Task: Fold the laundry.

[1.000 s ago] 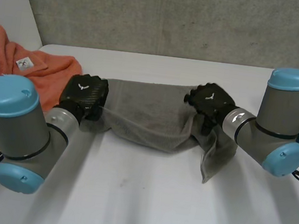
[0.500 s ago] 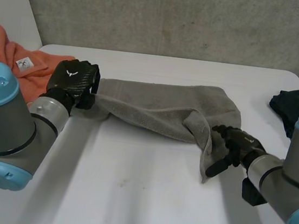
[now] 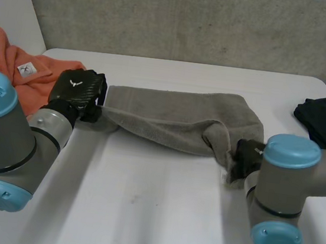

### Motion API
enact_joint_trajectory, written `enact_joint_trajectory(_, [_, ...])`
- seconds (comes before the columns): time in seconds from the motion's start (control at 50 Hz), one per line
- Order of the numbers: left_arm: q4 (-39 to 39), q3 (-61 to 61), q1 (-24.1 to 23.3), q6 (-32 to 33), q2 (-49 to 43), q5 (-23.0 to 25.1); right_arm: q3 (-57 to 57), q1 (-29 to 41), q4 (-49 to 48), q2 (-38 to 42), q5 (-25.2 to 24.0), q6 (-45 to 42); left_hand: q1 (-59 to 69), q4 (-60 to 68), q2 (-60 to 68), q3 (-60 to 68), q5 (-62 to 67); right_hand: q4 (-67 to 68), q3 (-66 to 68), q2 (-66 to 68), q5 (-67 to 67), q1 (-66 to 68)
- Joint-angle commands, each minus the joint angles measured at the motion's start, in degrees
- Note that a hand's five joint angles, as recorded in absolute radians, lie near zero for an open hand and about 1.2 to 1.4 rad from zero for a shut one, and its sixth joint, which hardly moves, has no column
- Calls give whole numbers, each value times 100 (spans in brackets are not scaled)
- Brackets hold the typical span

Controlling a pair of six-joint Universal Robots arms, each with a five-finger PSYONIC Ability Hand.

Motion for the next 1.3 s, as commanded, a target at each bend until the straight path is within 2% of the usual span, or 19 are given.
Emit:
enact_joint_trajectory(0.02, [-134,-66,254,-9,408,20,233,-694,-328,-1011,-352,-1040,1281,1101,1142,1174,1345,1323,1334,1267,1395,1453])
enact_joint_trajectory(0.1, [-371,-92,500,0,873,82,181,-1265,-56,-1802,-1370,-1998,1281,1101,1142,1174,1345,1323,1334,1267,1395,1453])
enact_joint_trajectory(0.12, [-511,-75,596,26,1074,160,50,-1475,197,-2090,-1808,-2409,1281,1101,1142,1174,1345,1323,1334,1267,1395,1453])
enact_joint_trajectory(0.18, [-766,-13,746,35,1400,345,-284,-1748,778,-2426,-2355,-2956,1281,1101,1142,1174,1345,1323,1334,1267,1395,1453])
enact_joint_trajectory(0.2, [-959,39,825,53,1636,493,-608,-1906,1311,-2619,-2583,-3210,1281,1101,1142,1174,1345,1323,1334,1267,1395,1453])
enact_joint_trajectory(0.34, [-1961,251,1002,263,2324,1101,-1902,-2435,3450,-2735,-3244,-3616,1281,1101,1142,1174,1345,1323,1334,1267,1395,1453])
enact_joint_trajectory(0.44, [-2594,408,1046,1026,2019,1312,-2114,-2593,4303,-2253,-3824,-4686,1281,1101,1142,1174,1345,1323,1334,1267,1395,1453])
enact_joint_trajectory(0.56, [-2754,760,940,1757,762,1190,-2184,-2339,4296,-1427,-3606,-5322,1281,1101,1142,1174,1345,1323,1334,1267,1395,1453])
enact_joint_trajectory(0.64, [-2350,1471,800,2048,-310,996,-2579,-1979,3867,-680,-3228,-5322,1281,1101,1142,1174,1345,1323,1334,1267,1395,1453])
enact_joint_trajectory(0.7, [-1806,2375,703,2083,-1040,786,-3211,-1732,3129,-126,-2824,-5208,1281,1101,1142,1174,1345,1323,1334,1267,1395,1453])
enact_joint_trajectory(0.72, [-1526,2891,677,2057,-1346,733,-3613,-1627,2631,102,-2536,-5042,1281,1101,1142,1174,1345,1323,1334,1267,1395,1453])
enact_joint_trajectory(0.78, [-945,3685,677,2039,-1639,697,-4239,-1521,1741,358,-2182,-4717,1281,1101,1142,1174,1345,1323,1334,1267,1395,1453])
enact_joint_trajectory(0.8, [-482,4148,677,2022,-1753,723,-4571,-1486,1016,428,-1999,-4455,1281,1101,1142,1174,1345,1323,1334,1267,1395,1453])
enact_joint_trajectory(0.84, [-5,4538,677,2022,-1806,776,-4767,-1468,161,447,-1883,-4129,1281,1101,1142,1174,1345,1323,1334,1267,1395,1453])
enact_joint_trajectory(0.86, [563,4801,694,2030,-1841,872,-4820,-1459,-627,412,-1856,-3848,1281,1101,1142,1174,1345,1323,1334,1267,1395,1453])
enact_joint_trajectory(0.96, [2149,5278,791,1855,-1850,1075,-4645,-1450,-2645,227,-1874,-3134,1281,1101,1142,1174,1345,1323,1334,1267,1395,1453])
enact_joint_trajectory(1.08, [1879,5340,870,1407,-1894,891,-4680,-1415,-2587,279,-2058,-3046,1281,1101,1142,1174,1345,1323,1334,1267,1395,1453])
enact_joint_trajectory(1.16, [1431,4954,914,1222,-1851,811,-4628,-1424,-2113,385,-2207,-3037,1281,1101,1142,1174,1345,1323,1334,1267,1395,1453])
enact_joint_trajectory(1.3, [1369,3820,914,1151,-1850,995,-4119,-1521,-1506,631,-2401,-3089,1281,1101,1142,1174,1345,1323,1334,1267,1395,1453])
